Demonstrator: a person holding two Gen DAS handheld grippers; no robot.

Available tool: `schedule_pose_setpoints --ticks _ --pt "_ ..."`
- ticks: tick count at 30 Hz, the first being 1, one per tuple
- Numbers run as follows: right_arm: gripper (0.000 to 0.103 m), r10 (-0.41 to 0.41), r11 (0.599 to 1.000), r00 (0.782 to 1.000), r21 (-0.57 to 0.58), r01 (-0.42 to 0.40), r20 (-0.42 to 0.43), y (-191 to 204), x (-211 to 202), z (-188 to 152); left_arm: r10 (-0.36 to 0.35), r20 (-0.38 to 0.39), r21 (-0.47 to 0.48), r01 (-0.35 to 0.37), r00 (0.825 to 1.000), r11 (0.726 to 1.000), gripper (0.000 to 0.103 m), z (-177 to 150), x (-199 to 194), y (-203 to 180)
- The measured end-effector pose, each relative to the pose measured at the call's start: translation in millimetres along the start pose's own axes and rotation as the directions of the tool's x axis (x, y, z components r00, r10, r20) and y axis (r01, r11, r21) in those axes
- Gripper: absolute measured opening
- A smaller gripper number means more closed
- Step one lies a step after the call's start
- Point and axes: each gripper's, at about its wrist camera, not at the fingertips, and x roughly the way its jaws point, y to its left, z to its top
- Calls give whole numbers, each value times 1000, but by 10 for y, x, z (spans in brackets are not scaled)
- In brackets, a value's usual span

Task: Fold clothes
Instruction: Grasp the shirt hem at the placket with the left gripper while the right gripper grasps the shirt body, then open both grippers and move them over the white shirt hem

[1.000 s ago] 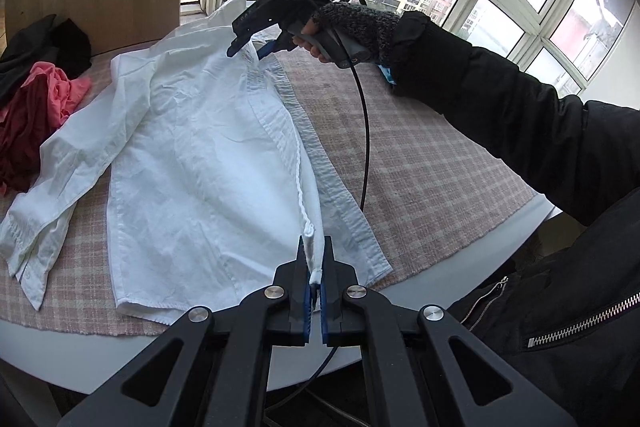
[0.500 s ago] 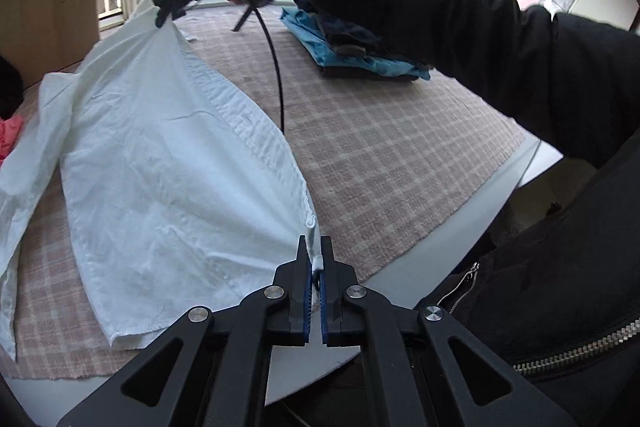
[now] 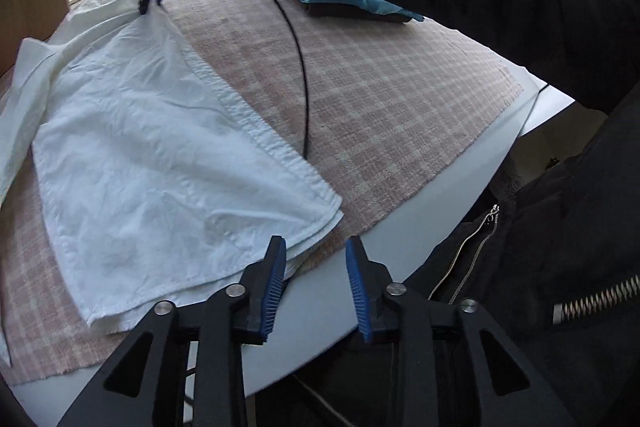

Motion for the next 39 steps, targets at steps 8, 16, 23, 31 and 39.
schedule_pose_setpoints --ticks 8,16,23,31,39 --pt "46 33 999 996 -32 -30 86 112 -688 -492 122 -15 -469 -114 992 876 37 -572 -377 1394" --pt "50 147 988 985 31 -150 91 458 -966 -1884 77 -99 -474 -115 992 873 42 -415 -20 1655" --pt "50 174 968 981 168 -187 87 722 -1037 -2888 59 -165 -442 -127 985 888 8 -409 171 1776" --pt "51 129 988 991 84 -133 46 1424 -967 -3179 55 -89 -400 -86 994 913 2 -388 -118 1812" --pt "51 13 998 998 70 -9 -55 1594 -726 -3270 -20 -139 -374 -34 990 927 26 -428 92 1821"
